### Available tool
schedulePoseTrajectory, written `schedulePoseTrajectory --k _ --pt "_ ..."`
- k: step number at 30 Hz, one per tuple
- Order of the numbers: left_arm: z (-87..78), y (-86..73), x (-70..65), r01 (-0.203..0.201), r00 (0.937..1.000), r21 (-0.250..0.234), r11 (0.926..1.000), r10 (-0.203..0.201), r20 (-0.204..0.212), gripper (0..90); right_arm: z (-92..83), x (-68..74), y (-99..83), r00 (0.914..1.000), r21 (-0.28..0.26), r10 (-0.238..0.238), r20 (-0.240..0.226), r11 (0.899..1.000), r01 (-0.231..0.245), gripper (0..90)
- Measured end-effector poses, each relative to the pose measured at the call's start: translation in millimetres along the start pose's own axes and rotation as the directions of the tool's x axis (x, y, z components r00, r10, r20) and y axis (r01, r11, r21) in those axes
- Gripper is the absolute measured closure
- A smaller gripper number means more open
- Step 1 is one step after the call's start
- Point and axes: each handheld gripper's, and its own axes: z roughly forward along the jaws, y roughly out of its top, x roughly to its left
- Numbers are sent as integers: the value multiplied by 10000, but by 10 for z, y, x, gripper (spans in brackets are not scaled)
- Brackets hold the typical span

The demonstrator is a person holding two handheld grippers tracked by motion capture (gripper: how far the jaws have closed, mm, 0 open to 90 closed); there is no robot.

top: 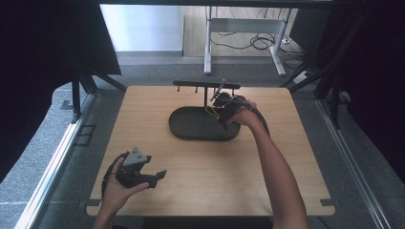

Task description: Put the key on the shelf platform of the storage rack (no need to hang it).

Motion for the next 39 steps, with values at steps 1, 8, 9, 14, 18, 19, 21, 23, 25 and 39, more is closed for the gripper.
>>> schedulePoseTrajectory --k 1,8,9,14,18,19,21,23,25,39 --pt "1 0 0 -11 10000 11 10000 11 -3 218 23 2 -4 10000 -34 -11 20 10000 11 665" --pt "21 -3 3 -44 10000 90 9999 44 30 217 109 28 -25 9998 -162 -67 181 9998 70 660" --pt "22 -4 3 -28 10000 76 10000 28 36 218 115 33 -29 9998 -197 -78 175 9998 82 659" --pt "20 -2 -3 -38 10000 83 10000 38 22 218 145 56 -50 9998 -168 -160 107 9997 162 650" --pt "29 -1 -7 -53 10000 113 9999 53 32 218 184 83 -65 9998 -155 -179 0 9997 179 607" --pt "30 -1 -6 -60 10000 125 9999 59 29 217 191 89 -68 9999 -135 -131 -67 9998 130 599" --pt "30 -1 -4 -56 10000 119 9999 56 36 217 189 88 -67 9998 -154 -168 -65 9997 167 593" --pt "27 -1 -1 -49 10000 128 9999 49 19 217 176 89 -67 9999 -227 -76 -149 9997 72 575" --pt "25 -2 0 -47 10000 118 9999 47 14 218 158 91 -68 9999 -267 -20 -128 9996 17 561" --pt "28 -1 0 -51 10000 150 9999 51 -21 218 -109 137 -249 9972 -1238 714 -234 9896 -738 450"
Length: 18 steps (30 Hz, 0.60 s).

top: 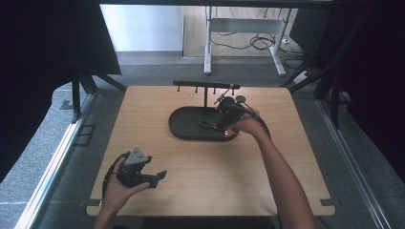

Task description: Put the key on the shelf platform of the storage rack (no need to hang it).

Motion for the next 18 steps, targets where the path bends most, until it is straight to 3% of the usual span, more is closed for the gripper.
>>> schedulePoseTrajectory --k 9,18 --pt "1 0 0 12 10000 16 10000 -12 -62 218 -239 59 -313 9997 -669 176 -151 9976 -186 438" --pt "32 5 -27 -85 9999 143 9999 87 -108 218 -361 122 -798 9978 -1249 637 -187 9900 -656 430"
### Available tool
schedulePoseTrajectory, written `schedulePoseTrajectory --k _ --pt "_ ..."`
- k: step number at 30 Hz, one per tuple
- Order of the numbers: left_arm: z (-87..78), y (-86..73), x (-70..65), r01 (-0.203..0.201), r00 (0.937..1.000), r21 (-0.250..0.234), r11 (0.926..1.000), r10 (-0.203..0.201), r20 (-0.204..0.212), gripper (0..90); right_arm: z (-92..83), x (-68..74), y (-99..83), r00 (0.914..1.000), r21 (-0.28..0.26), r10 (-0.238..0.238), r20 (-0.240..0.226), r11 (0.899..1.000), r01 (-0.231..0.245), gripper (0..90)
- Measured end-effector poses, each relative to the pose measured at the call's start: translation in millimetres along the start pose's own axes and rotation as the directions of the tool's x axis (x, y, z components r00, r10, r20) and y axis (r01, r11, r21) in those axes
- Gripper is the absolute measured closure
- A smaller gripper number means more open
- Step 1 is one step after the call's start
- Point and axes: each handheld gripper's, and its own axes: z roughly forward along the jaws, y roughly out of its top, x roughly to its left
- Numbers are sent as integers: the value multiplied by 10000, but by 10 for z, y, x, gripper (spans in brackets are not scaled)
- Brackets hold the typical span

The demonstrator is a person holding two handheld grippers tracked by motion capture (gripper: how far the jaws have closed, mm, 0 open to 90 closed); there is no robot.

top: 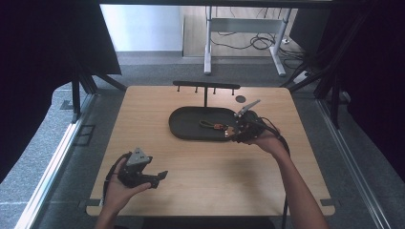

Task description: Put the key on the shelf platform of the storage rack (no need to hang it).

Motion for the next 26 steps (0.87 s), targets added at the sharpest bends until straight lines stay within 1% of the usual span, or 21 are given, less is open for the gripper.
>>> schedulePoseTrajectory --k 1,4,8,10,15,17,18,19,20,21,22,24,26 --pt "4 0 -3 -4 10000 11 10000 4 -17 217 -13 8 -63 9999 -77 127 -52 9999 -127 430" --pt "11 1 -9 -20 10000 36 10000 20 -43 217 -50 27 -251 9994 -315 289 -194 9991 -295 430" --pt "19 1 -13 -17 10000 86 10000 18 -88 218 -91 69 -500 9988 -668 450 -197 9967 -462 429" --pt "31 1 -18 -32 9999 125 9999 33 -109 217 -107 97 -624 9977 -830 632 -239 9944 -649 430" --pt "60 8 -54 -116 9999 224 9997 118 -114 218 -123 189 -918 9962 -1192 850 -213 9891 -869 431" --pt "61 14 -70 -155 9998 235 9996 157 -87 217 -127 213 -1027 9946 -1424 1004 -267 9844 -1032 435" --pt "66 20 -74 -155 9998 243 9996 157 -87 217 -124 221 -1076 9942 -1598 1036 -295 9813 -1070 452" --pt "72 21 -77 -146 9998 251 9996 148 -109 217 -105 226 -1104 9934 -1480 1090 -355 9825 -1131 444" --pt "81 20 -77 -150 9998 279 9995 153 -96 217 -96 227 -1114 9942 -1307 1025 -328 9857 -1060 437" --pt "91 16 -73 -140 9998 326 9994 144 -103 217 -96 232 -1129 9955 -1222 929 -185 9880 -945 437" --pt "99 13 -66 -99 9998 362 9993 104 -139 217 -99 231 -1147 9955 -1280 937 -154 9872 -949 437" --pt "110 10 -51 -3 9999 378 9993 8 -149 218 -98 221 -1176 9940 -1418 1045 -323 9840 -1080 425" --pt "114 10 -50 32 9999 377 9993 -27 -141 218 -98 205 -1204 9939 -1477 1086 -191 9829 -1103 414"
